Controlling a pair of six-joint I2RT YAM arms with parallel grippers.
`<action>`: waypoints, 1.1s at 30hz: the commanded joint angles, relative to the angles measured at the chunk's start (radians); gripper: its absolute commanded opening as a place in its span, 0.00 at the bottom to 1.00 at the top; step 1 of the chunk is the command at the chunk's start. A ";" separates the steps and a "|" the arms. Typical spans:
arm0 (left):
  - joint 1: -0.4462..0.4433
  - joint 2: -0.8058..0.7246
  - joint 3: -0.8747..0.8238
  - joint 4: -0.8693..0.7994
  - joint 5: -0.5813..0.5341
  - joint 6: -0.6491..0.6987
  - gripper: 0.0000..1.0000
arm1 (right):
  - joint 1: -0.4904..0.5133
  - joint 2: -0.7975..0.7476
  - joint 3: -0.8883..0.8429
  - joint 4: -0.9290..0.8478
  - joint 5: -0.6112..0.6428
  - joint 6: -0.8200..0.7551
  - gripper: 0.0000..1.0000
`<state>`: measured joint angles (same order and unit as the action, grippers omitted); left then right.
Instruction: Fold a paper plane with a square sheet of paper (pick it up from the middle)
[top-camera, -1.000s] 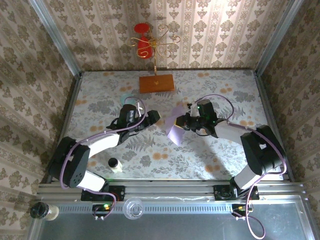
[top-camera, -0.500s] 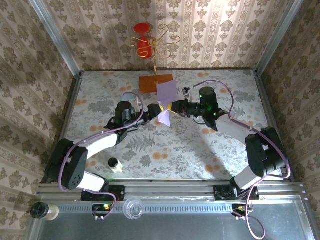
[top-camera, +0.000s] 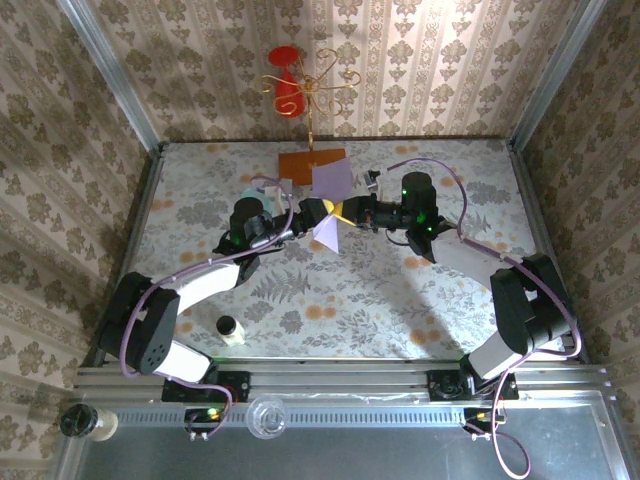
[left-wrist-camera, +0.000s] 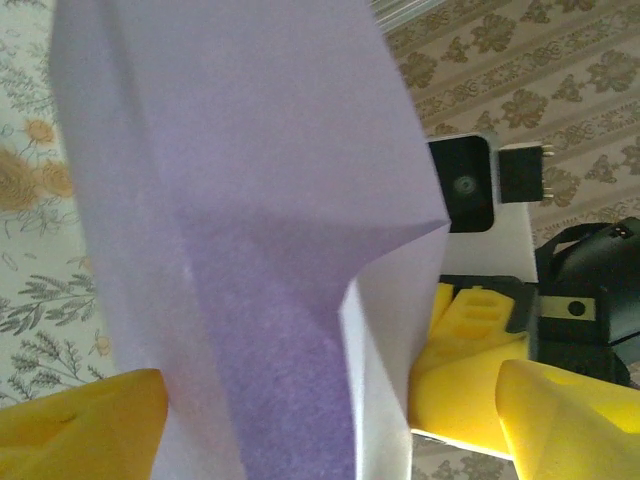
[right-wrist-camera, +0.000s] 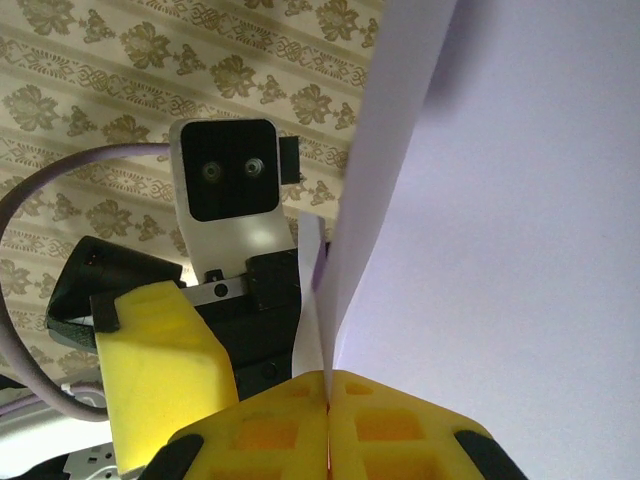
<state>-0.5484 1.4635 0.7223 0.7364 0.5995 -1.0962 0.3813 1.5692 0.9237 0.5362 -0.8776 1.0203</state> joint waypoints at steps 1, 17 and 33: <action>0.005 -0.003 0.007 0.070 0.016 -0.009 0.81 | -0.002 -0.025 -0.012 0.033 -0.039 0.009 0.09; 0.033 -0.053 -0.024 0.051 -0.015 0.029 0.47 | -0.008 -0.025 -0.017 0.012 -0.028 0.003 0.09; 0.040 -0.058 -0.010 0.014 -0.008 0.049 0.28 | -0.016 -0.024 -0.021 -0.018 -0.023 -0.014 0.14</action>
<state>-0.5144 1.4368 0.7063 0.7441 0.5873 -1.0767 0.3710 1.5692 0.9096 0.5278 -0.8799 1.0233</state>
